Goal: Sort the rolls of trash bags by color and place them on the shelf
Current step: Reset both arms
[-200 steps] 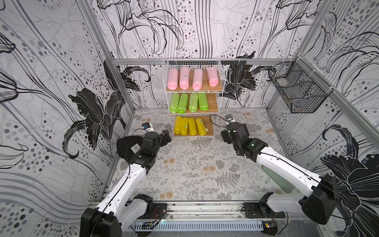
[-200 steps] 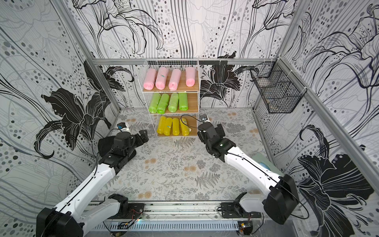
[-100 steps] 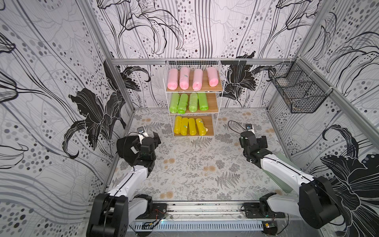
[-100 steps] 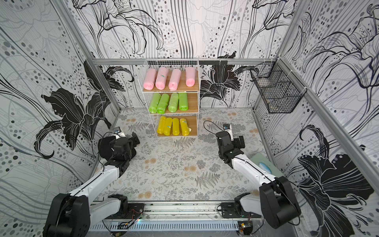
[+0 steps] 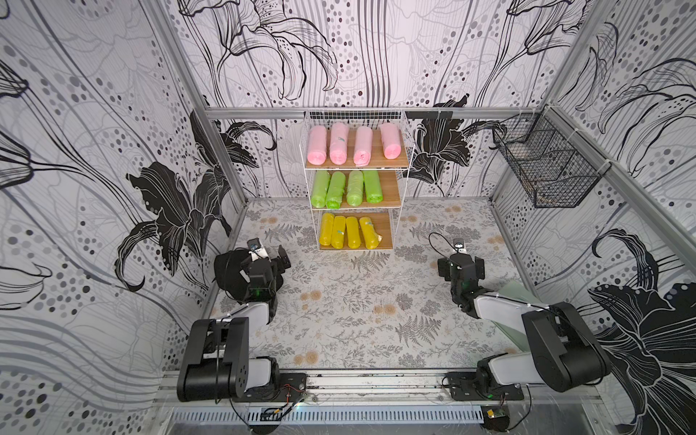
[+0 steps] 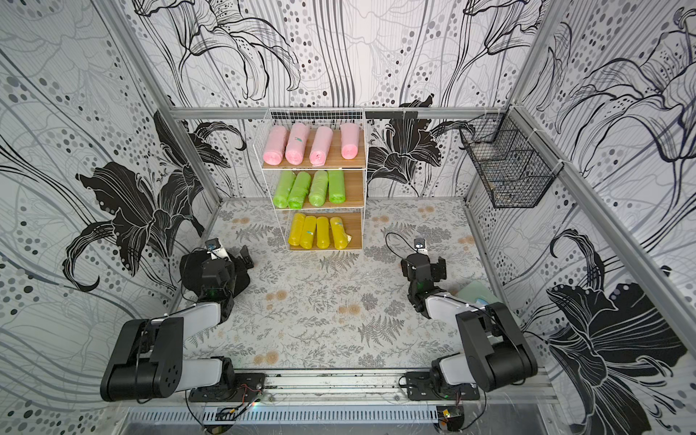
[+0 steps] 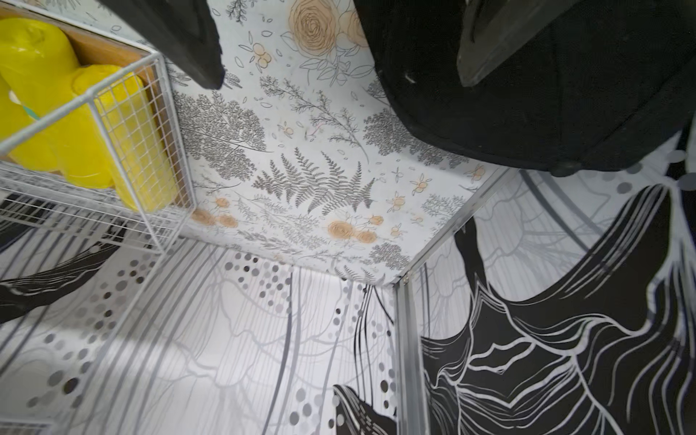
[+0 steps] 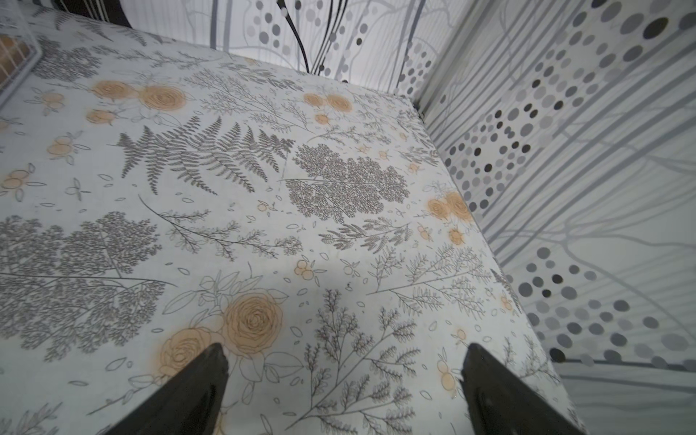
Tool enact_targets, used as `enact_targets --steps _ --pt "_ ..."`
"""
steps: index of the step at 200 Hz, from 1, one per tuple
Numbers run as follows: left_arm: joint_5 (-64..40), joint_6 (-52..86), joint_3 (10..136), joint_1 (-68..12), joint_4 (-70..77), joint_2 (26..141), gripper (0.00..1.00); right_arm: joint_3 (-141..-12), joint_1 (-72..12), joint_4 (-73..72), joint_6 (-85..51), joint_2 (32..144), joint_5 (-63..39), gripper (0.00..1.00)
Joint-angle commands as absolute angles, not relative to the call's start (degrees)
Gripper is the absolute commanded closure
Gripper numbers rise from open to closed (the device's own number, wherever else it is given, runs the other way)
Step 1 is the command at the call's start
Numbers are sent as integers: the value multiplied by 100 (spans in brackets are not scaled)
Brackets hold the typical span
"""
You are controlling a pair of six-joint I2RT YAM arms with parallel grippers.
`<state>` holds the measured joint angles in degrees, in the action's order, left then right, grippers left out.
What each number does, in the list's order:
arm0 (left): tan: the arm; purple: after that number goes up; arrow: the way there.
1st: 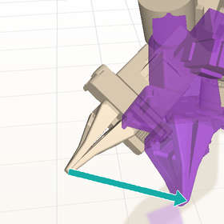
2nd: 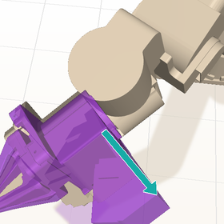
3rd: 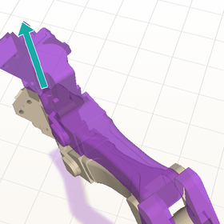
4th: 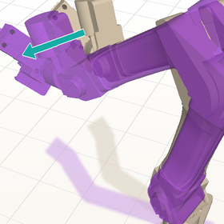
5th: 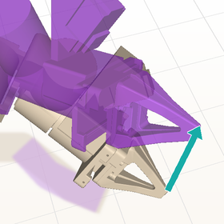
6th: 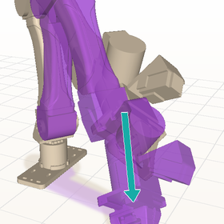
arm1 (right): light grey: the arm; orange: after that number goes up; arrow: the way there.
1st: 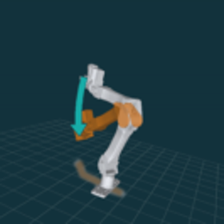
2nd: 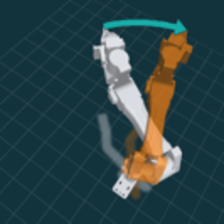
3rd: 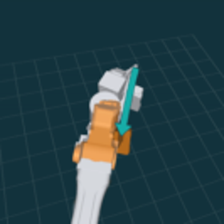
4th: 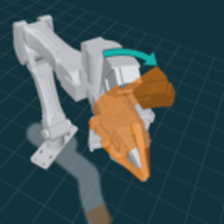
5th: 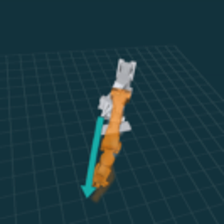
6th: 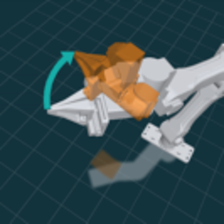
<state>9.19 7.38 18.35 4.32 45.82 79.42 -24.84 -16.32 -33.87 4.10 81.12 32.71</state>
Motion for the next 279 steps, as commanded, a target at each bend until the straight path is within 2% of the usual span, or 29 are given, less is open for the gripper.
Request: enact_targets --steps 1,16,60,83,96,117,279 --pt "451 609 1472 493 6135 8497 1 -2095 -1554 -4775 682 8310 2815 0" --pt "119 475 1589 501 6119 8760 1 -1776 -1548 -5501 781 8384 2689 0" --pt "59 501 2088 536 5123 8751 1 -1534 -987 -5638 347 8271 1747 0" --pt "50 501 2088 545 5145 8763 1 -1657 -826 -5863 386 8711 1424 0" --pt "44 488 2082 545 5194 8781 0 -1874 -699 -5214 286 8586 1137 0" --pt "70 479 2066 545 5208 8769 1 -2038 -491 -4958 171 8608 828 0" --pt "69 480 2083 545 5194 8771 1 -2033 -475 -4952 167 8611 817 0"
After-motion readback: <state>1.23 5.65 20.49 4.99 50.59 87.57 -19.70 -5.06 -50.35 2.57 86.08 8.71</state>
